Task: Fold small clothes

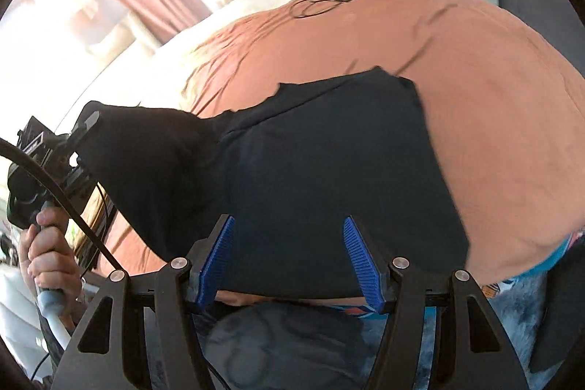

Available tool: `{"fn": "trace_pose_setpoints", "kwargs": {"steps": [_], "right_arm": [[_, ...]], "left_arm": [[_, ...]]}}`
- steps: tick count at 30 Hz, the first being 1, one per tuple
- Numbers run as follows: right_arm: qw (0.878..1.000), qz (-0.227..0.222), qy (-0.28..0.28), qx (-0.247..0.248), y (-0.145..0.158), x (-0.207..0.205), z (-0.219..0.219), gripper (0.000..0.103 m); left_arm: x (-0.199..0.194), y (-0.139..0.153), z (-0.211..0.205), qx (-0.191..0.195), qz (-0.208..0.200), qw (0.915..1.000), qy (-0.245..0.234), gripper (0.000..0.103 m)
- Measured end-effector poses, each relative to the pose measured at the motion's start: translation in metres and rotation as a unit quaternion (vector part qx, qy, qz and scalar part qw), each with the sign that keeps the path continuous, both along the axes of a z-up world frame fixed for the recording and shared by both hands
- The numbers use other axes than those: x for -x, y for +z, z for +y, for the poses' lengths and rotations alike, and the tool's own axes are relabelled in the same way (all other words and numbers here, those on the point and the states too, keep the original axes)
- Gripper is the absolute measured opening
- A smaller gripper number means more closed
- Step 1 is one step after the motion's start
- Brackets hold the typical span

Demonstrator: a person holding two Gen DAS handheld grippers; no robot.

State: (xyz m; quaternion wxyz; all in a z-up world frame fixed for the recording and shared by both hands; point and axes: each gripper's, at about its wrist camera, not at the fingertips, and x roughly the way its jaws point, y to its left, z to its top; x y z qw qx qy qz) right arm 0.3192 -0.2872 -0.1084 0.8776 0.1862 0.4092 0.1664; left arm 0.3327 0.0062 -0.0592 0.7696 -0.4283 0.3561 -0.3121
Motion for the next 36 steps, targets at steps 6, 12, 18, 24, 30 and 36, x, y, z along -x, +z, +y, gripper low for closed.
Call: {"fn": "trace_pose_setpoints", "kwargs": {"steps": [6,12,18,24,30,36], "right_arm": [[1.000,0.008,-0.025,-0.016,-0.012,0.006,-0.027,0.060],[0.998,0.025,-0.051,-0.027,-0.020,0.019,-0.055,0.060],[0.996,0.036,-0.072,-0.047,-0.022,0.037,-0.071,0.070],[0.997,0.032,-0.062,-0.041,-0.020,0.039,-0.069,0.071],[0.999,0.032,-0.032,-0.030,-0.021,0.021,-0.054,0.071],[0.999,0.035,-0.007,-0.032,-0.023,0.004,-0.040,0.071]], "left_arm": [[-0.013,-0.016,-0.051,-0.030,0.022,0.9987,-0.036,0.014],[-0.024,-0.042,-0.094,-0.063,0.044,0.9935,-0.083,0.017],[-0.034,-0.053,-0.103,-0.072,0.056,0.9896,-0.111,0.061],[-0.026,-0.043,-0.078,-0.089,0.043,0.9907,-0.093,0.087],[-0.028,-0.045,-0.039,-0.125,0.065,0.9887,-0.050,0.087],[-0.046,-0.055,-0.022,-0.152,0.086,0.9843,-0.024,0.087]]}}
